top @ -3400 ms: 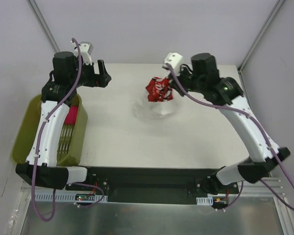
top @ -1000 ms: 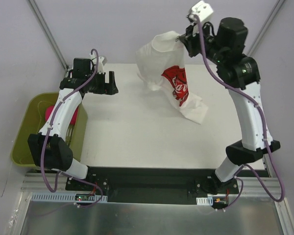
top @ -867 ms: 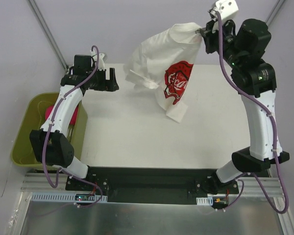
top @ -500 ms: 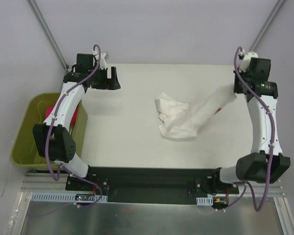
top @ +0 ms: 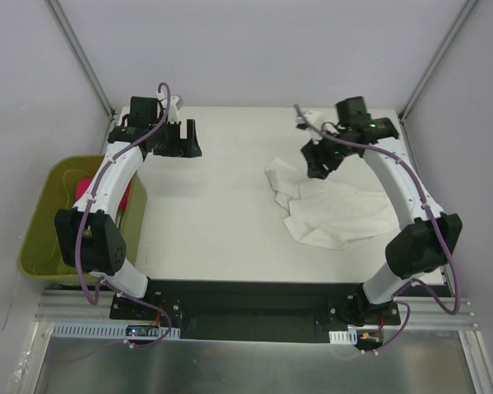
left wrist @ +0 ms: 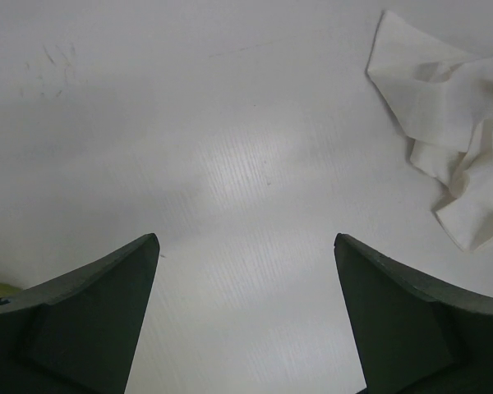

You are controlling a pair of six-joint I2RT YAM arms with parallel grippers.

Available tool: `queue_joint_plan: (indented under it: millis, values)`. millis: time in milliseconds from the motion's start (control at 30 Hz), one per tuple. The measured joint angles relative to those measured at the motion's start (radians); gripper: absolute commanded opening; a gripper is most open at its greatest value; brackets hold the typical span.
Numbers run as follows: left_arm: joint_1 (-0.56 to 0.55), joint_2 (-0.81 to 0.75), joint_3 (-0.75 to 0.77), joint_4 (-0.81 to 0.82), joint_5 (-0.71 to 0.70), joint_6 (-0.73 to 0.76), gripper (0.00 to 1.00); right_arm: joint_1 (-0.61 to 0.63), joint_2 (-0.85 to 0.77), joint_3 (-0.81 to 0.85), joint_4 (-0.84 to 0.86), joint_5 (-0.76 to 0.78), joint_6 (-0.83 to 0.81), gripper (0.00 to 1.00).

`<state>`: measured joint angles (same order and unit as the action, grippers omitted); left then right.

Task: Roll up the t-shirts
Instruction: Flatten out the T-shirt at the center of the board.

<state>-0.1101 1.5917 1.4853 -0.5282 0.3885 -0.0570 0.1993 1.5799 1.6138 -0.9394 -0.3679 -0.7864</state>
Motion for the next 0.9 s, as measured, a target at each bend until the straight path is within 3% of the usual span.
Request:
queue_joint_plan:
  millis: [100, 267, 433, 900]
  values:
    - [0.000, -0.024, -0.046, -0.002, -0.004, 0.009, 0.89, 0.166, 0.110, 0.083, -0.092, -0.060, -0.194, 0.54]
    - [0.000, -0.092, -0.110, -0.004, -0.008, 0.029, 0.90, 0.317, 0.364, 0.228, -0.263, -0.080, -0.484, 0.55]
    - [0.001, -0.177, -0.171, -0.002, -0.029, 0.060, 0.91, 0.418, 0.473, 0.204, -0.311, -0.028, -0.698, 0.55]
    - [0.026, -0.244, -0.239, -0.004, -0.032, 0.079, 0.91, 0.453, 0.583, 0.185, -0.352, 0.101, -0.875, 0.51]
